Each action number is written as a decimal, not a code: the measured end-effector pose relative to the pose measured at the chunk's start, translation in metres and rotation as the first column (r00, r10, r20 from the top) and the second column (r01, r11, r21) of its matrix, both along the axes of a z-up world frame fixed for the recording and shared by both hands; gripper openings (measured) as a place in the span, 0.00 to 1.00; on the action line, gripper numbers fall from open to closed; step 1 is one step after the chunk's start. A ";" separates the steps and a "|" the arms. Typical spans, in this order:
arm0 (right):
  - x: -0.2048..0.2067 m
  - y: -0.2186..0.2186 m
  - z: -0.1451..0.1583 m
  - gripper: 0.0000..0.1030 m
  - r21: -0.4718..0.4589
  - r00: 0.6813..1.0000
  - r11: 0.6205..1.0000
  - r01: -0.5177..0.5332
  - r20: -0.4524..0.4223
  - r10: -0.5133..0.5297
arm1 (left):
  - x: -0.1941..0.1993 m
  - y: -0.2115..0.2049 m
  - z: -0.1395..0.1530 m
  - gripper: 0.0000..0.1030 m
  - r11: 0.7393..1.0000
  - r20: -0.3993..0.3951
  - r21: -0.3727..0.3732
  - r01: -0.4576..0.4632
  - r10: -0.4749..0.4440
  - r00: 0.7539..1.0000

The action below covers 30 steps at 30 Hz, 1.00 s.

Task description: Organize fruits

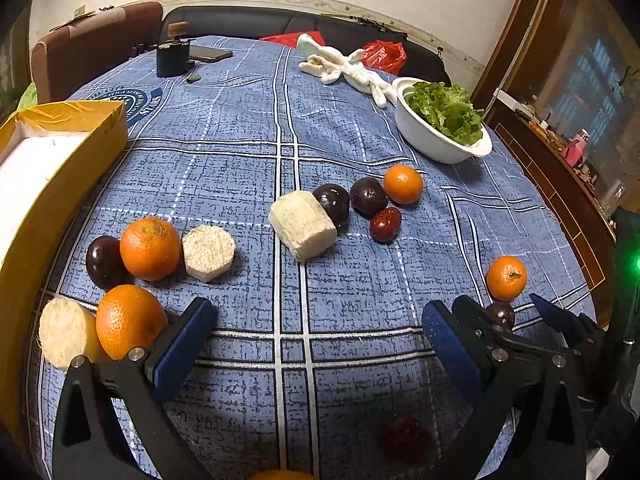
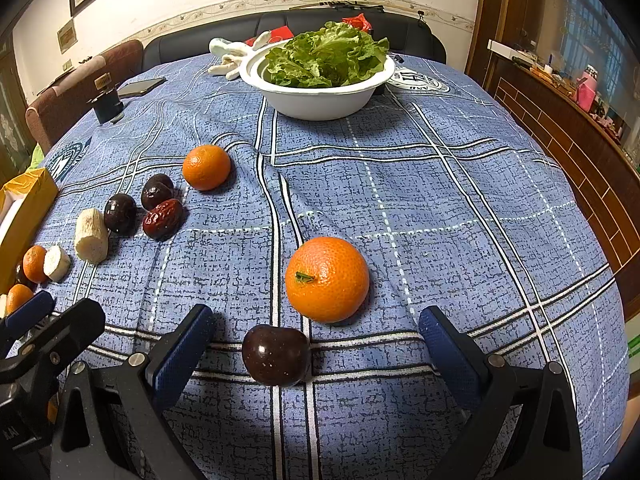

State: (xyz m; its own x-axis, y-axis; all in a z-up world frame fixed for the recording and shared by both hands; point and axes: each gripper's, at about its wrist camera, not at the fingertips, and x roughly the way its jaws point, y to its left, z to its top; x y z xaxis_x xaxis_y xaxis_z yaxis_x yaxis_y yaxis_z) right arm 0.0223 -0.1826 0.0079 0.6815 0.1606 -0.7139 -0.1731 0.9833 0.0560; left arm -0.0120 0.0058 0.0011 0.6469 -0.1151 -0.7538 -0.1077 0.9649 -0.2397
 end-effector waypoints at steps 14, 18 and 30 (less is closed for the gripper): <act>0.000 -0.001 0.000 1.00 0.004 1.000 1.000 0.001 -0.001 -0.001 | -0.007 -0.017 -0.003 1.00 0.987 -0.079 0.140 0.081 -0.071 0.994; 0.000 0.002 0.002 1.00 0.004 1.000 1.000 0.002 -0.001 -0.002 | -0.009 -0.025 -0.004 1.00 0.971 -0.125 0.205 0.123 -0.099 0.987; 0.000 -0.001 0.000 1.00 0.004 1.000 1.000 0.002 -0.002 -0.002 | -0.082 0.024 0.059 0.96 0.980 0.015 -0.124 0.155 -0.155 0.988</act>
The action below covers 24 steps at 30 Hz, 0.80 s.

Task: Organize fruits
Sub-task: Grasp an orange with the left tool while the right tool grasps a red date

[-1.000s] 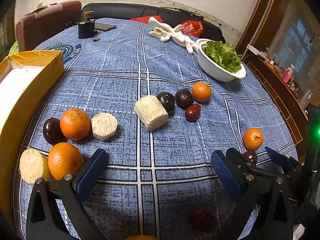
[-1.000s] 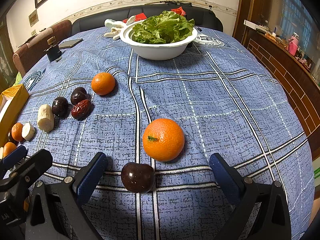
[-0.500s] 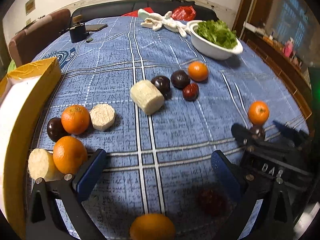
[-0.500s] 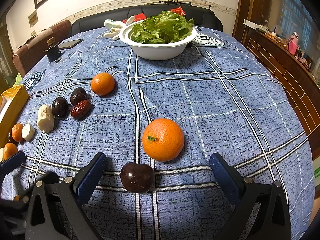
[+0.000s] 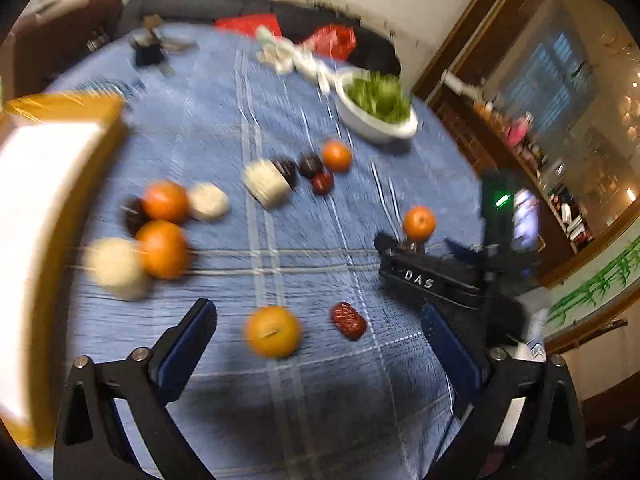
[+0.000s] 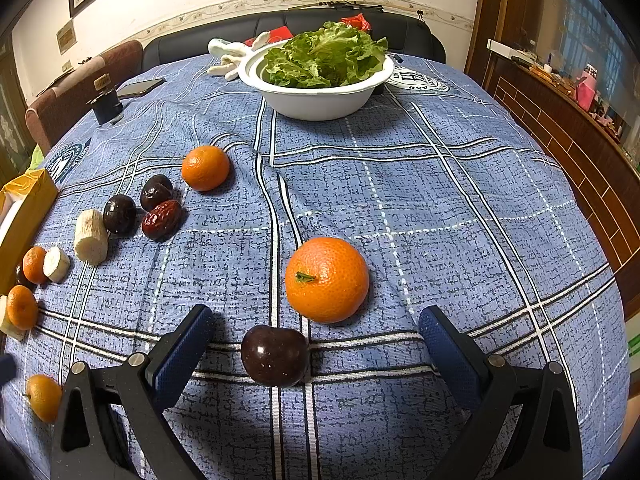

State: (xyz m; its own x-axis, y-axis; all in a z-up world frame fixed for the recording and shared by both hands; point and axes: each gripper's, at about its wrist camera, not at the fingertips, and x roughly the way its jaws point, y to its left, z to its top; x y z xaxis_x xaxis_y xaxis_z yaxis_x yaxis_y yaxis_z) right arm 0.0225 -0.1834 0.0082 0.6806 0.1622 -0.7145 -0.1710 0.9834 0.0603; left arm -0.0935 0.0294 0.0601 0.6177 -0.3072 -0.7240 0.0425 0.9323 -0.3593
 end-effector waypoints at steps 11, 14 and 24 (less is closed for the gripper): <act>0.006 0.001 0.002 1.00 -0.016 0.993 1.000 -0.003 -0.117 0.002 | -0.155 0.107 0.135 1.00 0.858 0.579 0.176 -0.483 0.307 0.756; -0.001 -0.003 0.012 0.85 0.020 0.991 1.000 0.017 -0.133 -0.014 | -0.145 0.127 0.119 1.00 0.896 0.468 0.108 -0.431 0.337 0.817; -0.095 0.043 0.022 0.51 0.112 0.953 0.946 -0.303 0.008 0.304 | -0.104 0.108 0.046 0.96 0.954 0.247 0.001 -0.299 0.290 0.925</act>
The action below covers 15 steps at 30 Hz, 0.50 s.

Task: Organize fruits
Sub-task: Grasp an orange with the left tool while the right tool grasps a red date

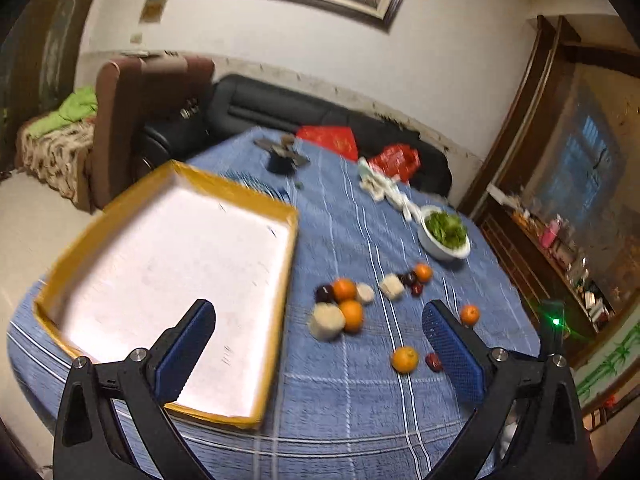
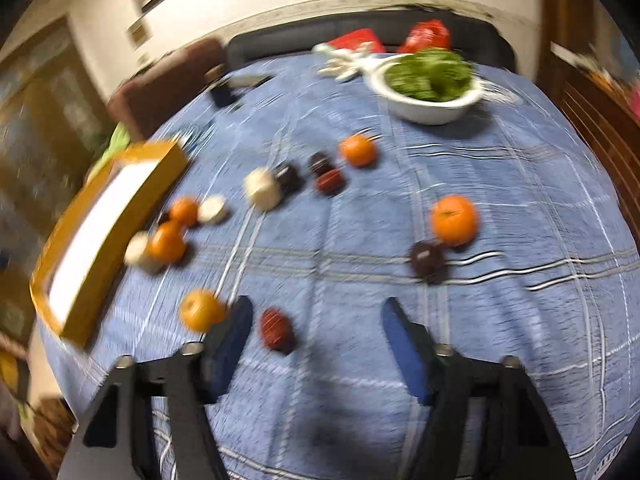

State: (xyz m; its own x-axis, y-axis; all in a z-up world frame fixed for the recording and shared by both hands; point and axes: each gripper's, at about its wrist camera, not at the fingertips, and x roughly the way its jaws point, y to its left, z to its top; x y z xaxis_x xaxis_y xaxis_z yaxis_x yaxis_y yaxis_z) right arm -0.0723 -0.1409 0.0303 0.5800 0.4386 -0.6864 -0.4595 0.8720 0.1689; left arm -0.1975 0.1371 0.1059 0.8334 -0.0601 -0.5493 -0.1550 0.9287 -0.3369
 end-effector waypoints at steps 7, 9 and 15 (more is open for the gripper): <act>0.006 0.021 -0.022 0.43 0.007 0.995 0.996 -0.086 -0.042 0.086 | 0.027 -0.024 -0.032 0.44 0.993 -0.135 -0.042 0.114 -0.119 0.984; 0.006 0.019 -0.022 0.35 0.014 0.995 0.996 -0.089 -0.040 0.090 | 0.035 -0.035 -0.039 0.44 0.990 -0.160 -0.037 0.139 -0.143 0.977; 0.002 -0.006 -0.022 0.22 0.102 0.992 0.990 -0.092 -0.075 0.100 | 0.063 -0.078 -0.057 0.48 0.970 -0.234 0.002 0.242 -0.235 0.943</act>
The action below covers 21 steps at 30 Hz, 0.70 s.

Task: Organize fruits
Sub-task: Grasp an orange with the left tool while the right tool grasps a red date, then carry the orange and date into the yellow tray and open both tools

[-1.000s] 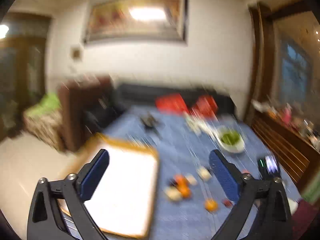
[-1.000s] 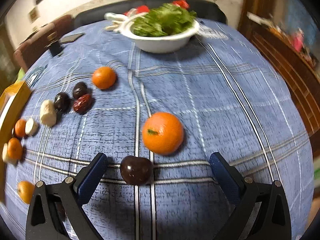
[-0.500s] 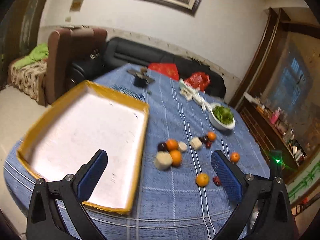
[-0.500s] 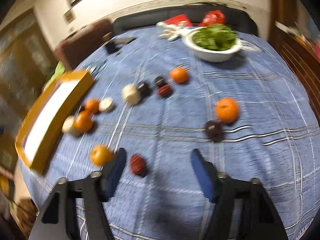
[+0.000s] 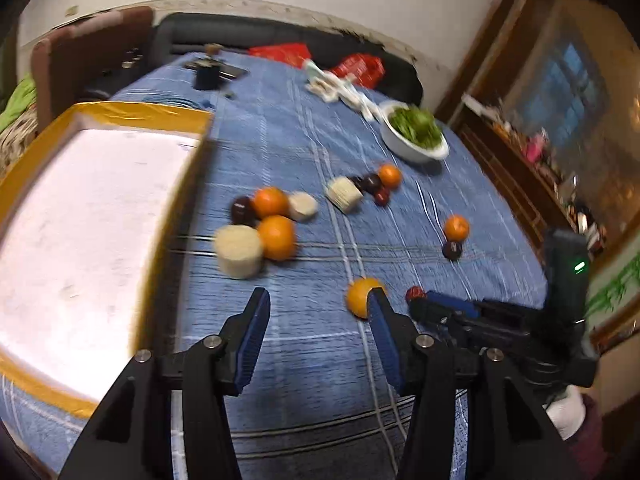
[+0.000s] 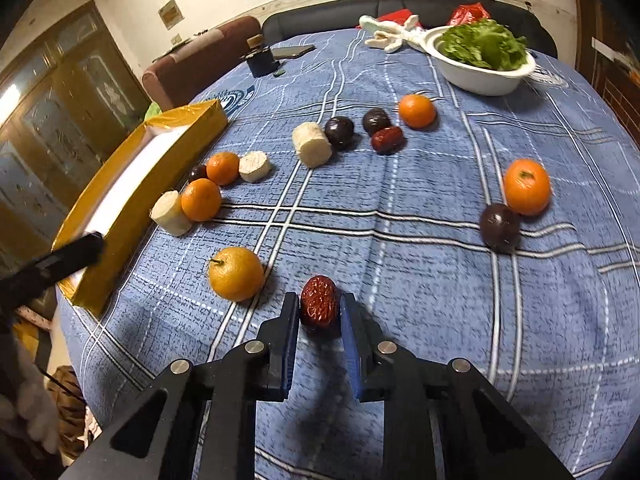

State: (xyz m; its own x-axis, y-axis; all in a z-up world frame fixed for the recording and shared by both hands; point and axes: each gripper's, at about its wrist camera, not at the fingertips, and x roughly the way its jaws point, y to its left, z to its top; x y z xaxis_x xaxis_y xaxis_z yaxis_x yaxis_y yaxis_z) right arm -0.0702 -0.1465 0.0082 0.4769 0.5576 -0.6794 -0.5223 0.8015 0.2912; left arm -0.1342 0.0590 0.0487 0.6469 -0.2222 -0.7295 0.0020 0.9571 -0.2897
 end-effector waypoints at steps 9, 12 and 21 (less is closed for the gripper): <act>-0.008 -0.030 0.009 0.22 0.032 0.999 0.999 0.037 0.012 -0.038 | 0.049 -0.052 -0.034 0.48 0.989 -0.110 0.091 0.118 -0.107 0.988; -0.012 -0.031 0.013 0.22 0.029 0.999 0.999 0.038 0.020 -0.039 | 0.054 -0.060 -0.042 0.34 0.983 -0.133 0.133 0.124 -0.106 0.985; -0.034 0.011 0.043 0.23 0.023 0.997 0.999 -0.045 0.071 0.043 | 0.009 0.007 0.003 0.31 0.999 -0.007 -0.028 -0.037 0.037 0.999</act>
